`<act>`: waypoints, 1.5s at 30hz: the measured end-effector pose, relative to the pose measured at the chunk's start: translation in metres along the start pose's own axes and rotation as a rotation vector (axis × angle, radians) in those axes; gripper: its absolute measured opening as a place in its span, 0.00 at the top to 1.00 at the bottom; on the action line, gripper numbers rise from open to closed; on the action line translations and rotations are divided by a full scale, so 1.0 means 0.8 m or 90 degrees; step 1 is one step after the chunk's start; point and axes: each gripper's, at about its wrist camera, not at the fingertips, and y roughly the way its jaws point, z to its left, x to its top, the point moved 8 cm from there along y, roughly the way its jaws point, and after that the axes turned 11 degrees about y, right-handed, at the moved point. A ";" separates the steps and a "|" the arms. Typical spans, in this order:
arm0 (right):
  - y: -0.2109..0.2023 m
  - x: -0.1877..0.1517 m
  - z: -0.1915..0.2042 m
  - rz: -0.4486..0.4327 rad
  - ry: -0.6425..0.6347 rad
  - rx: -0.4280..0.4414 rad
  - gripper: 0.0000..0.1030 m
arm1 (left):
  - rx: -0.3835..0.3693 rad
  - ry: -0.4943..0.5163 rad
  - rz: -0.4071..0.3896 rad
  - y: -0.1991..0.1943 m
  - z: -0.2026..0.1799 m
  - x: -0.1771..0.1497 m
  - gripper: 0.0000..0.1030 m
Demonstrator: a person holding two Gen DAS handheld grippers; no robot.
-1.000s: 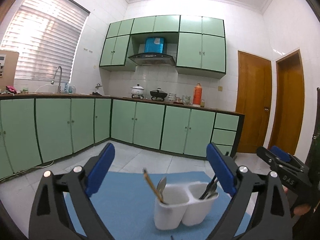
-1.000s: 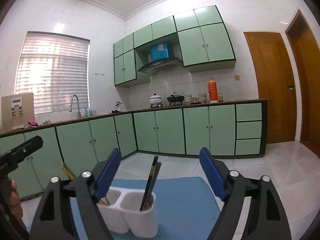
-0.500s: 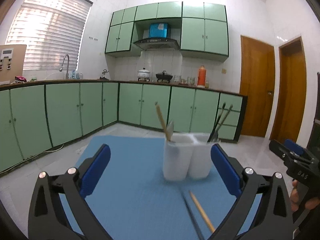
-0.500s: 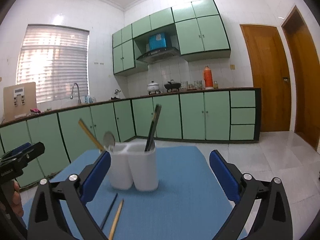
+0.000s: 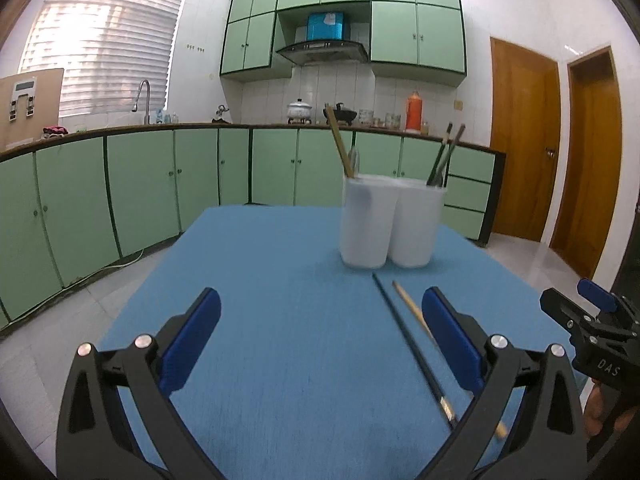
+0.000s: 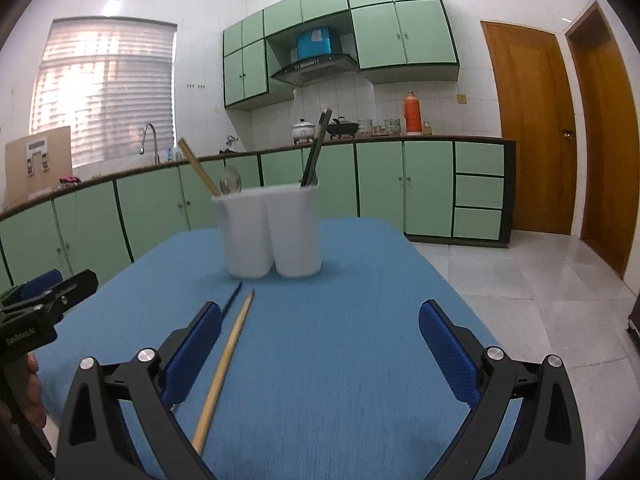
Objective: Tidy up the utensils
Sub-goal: 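Move the right tool onto the light wooden chopstick and close on it, then lift the wooden chopstick with the right tool while the left tool closes on the black chopstick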
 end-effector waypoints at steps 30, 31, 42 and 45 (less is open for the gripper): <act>-0.019 -0.119 0.064 0.009 -0.082 0.021 0.57 | 0.019 0.005 0.029 -0.030 0.017 -0.077 0.05; -0.017 -0.122 0.064 0.013 -0.082 0.023 0.59 | 0.019 0.004 0.029 -0.030 0.017 -0.077 0.05; -0.021 -0.128 0.074 0.002 -0.096 0.043 0.90 | 0.010 0.007 0.030 -0.032 0.005 -0.078 0.05; -0.021 -0.128 0.073 0.000 -0.090 0.047 0.93 | 0.007 0.007 0.031 -0.031 0.000 -0.078 0.05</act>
